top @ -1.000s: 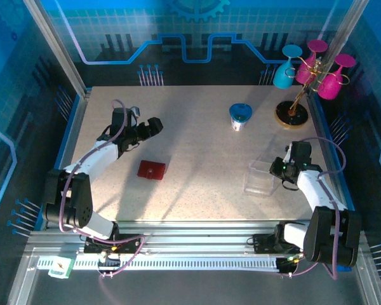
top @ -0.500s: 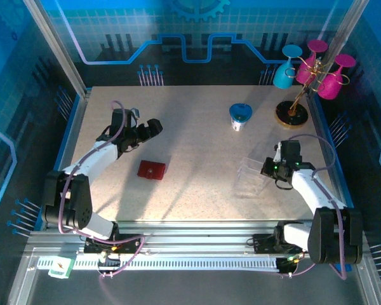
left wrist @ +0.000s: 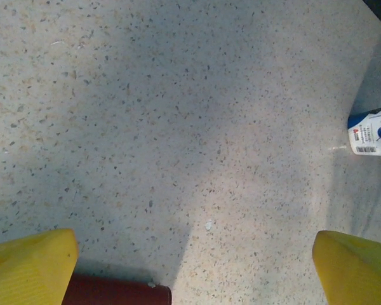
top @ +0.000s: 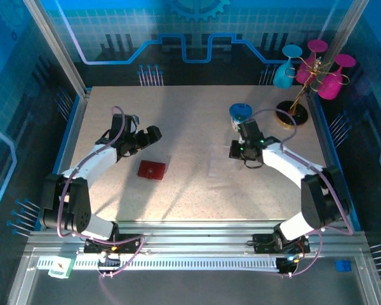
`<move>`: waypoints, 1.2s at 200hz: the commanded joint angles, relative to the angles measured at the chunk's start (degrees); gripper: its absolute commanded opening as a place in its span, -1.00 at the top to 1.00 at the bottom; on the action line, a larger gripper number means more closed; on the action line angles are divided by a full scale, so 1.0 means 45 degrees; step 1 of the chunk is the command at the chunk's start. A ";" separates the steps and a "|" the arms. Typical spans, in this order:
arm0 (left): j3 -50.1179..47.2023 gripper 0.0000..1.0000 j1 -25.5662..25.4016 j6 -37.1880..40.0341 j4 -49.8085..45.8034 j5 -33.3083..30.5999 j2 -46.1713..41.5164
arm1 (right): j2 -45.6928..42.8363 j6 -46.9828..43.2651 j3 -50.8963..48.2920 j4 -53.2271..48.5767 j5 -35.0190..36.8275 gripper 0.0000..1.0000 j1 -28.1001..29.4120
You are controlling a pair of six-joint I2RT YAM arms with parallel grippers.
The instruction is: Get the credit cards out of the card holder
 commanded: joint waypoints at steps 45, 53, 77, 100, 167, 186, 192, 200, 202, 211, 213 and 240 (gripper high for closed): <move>-0.0881 -0.94 0.0360 0.0276 -0.0889 -0.0022 -0.0491 | 0.4522 0.0401 0.6201 -0.2094 0.1371 1.00 0.1520; -0.1018 -0.94 0.0403 0.0207 -0.0787 0.0030 -0.0505 | 0.5056 0.0365 0.6840 -0.2378 0.1389 1.00 0.1571; -0.1108 -0.94 0.0513 0.0143 -0.0879 0.0117 -0.0266 | 0.6356 0.0367 0.8592 -0.3365 0.1587 1.00 0.1597; -0.1032 -0.94 0.0542 0.0177 -0.0981 0.0262 0.0139 | 0.7280 0.0373 0.9684 -0.3991 0.1807 1.00 0.1611; -0.0595 -0.86 0.0545 0.0793 -0.1279 0.1136 0.0929 | 0.8244 0.0597 1.0466 -0.4218 0.2039 1.00 0.1606; -0.0372 -0.87 0.0547 0.0953 -0.1567 0.1276 0.1268 | 0.8335 0.0579 1.0603 -0.4372 0.2088 1.00 0.1611; -0.0274 -0.87 0.0542 0.0999 -0.1690 0.1284 0.1367 | 0.8313 0.0598 1.0626 -0.4415 0.2098 1.00 0.1611; -0.0202 -0.87 0.0547 0.1043 -0.1822 0.1291 0.1481 | 0.8277 0.0608 1.0627 -0.4428 0.2041 0.92 0.1604; -0.0167 -0.87 0.0543 0.1066 -0.1846 0.1301 0.1508 | 0.8262 0.0608 1.0628 -0.4435 0.2040 0.91 0.1609; -0.0070 -0.87 0.0547 0.1133 -0.1976 0.1265 0.1613 | 0.8204 0.0628 1.0648 -0.4491 0.2023 0.84 0.1610; -0.0061 -0.87 0.0553 0.1147 -0.2002 0.1279 0.1624 | 0.8185 0.0628 1.0648 -0.4495 0.2031 0.82 0.1596; 0.0291 -0.86 0.0543 0.1358 -0.2412 0.1146 0.1953 | 0.7874 0.0618 1.0617 -0.4496 0.2040 0.63 0.1614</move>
